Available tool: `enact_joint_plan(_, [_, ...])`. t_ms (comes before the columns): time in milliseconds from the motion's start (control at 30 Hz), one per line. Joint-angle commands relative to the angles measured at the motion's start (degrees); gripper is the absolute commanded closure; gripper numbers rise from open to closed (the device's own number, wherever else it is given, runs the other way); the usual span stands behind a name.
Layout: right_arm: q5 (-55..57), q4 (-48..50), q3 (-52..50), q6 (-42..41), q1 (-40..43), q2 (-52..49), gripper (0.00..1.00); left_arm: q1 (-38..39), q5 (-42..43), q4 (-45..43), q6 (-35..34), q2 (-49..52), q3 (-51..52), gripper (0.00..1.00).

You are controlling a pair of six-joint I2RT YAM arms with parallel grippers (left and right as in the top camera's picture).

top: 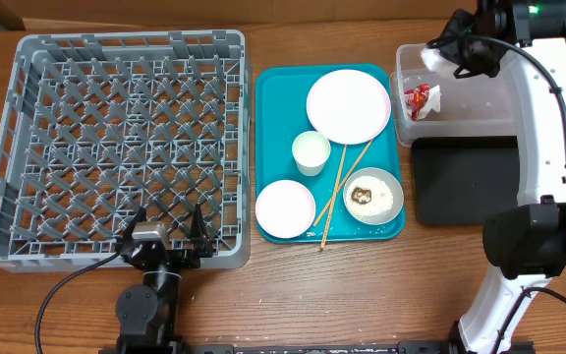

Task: Sort waste into correct bins and load items into the dishwasher
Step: 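Carry the tissue scrap right and drop it into the clear bin, then move the right gripper to the grey bowl and grasp its rim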

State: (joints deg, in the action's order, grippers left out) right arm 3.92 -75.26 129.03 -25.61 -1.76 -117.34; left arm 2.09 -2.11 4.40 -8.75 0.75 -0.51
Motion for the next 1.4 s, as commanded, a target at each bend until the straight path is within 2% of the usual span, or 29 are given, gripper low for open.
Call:
enact_joint_plan(0, [1.8,2.8,0.6,6.8,0.1,0.2,0.96,-0.2,0.5,-0.1,1.0,-0.5,0.2,0.00])
enact_joint_plan(33, [1.8,3.3,0.6,7.8,0.1,0.2,0.84,-0.2,0.5,-0.1,1.0,-0.5,0.2,0.00])
enact_joint_plan(67, [1.6,3.9,0.5,9.1,0.1,0.1,0.66,-0.2,0.5,-0.1,1.0,-0.5,0.2,0.00])
enact_joint_plan(100, [0.3,4.3,0.3,11.5,0.1,0.1,0.55,-0.2,0.5,-0.1,1.0,-0.5,0.2,0.00])
enact_joint_plan(167, [-5.2,4.7,-0.3,18.6,0.1,0.0,0.25,-0.2,0.5,-0.1,1.0,-0.5,0.2,0.00])
enact_joint_plan(233, [-10.8,3.9,-0.6,25.7,0.3,-0.5,0.25,-0.2,0.5,-0.1,1.0,-0.5,0.2,0.00])
enact_joint_plan(267, [-11.1,3.6,-0.6,25.4,0.6,-1.1,0.25,-0.2,0.5,-0.1,1.0,-0.5,0.2,0.00])
enact_joint_plan(467, [-11.2,2.5,-0.5,18.1,1.5,-1.2,0.25,-0.2,0.5,-0.1,1.0,-0.5,0.2,0.00])
enact_joint_plan(667, [-18.9,-1.5,-0.4,18.1,0.3,1.2,0.25,-0.2,0.5,-0.1,1.0,-0.5,0.2,0.00])
enact_joint_plan(800, [-20.9,-8.8,-0.4,16.5,-2.3,4.7,0.30,-0.2,0.5,-0.1,1.0,-0.5,0.2,0.00])
enact_joint_plan(967, [-14.6,-20.9,-1.1,6.6,-7.0,5.4,0.39,-0.2,0.5,-0.1,1.0,-0.5,0.2,0.00])
enact_joint_plan(1133, [-13.1,-19.6,-6.8,5.9,-13.7,5.4,0.40,-0.2,0.5,-0.1,1.0,-0.5,0.2,0.00])
enact_joint_plan(1367, [-12.2,-8.3,-24.5,4.5,-22.6,5.4,0.55,-0.2,0.5,-0.1,1.0,-0.5,0.2,0.00])
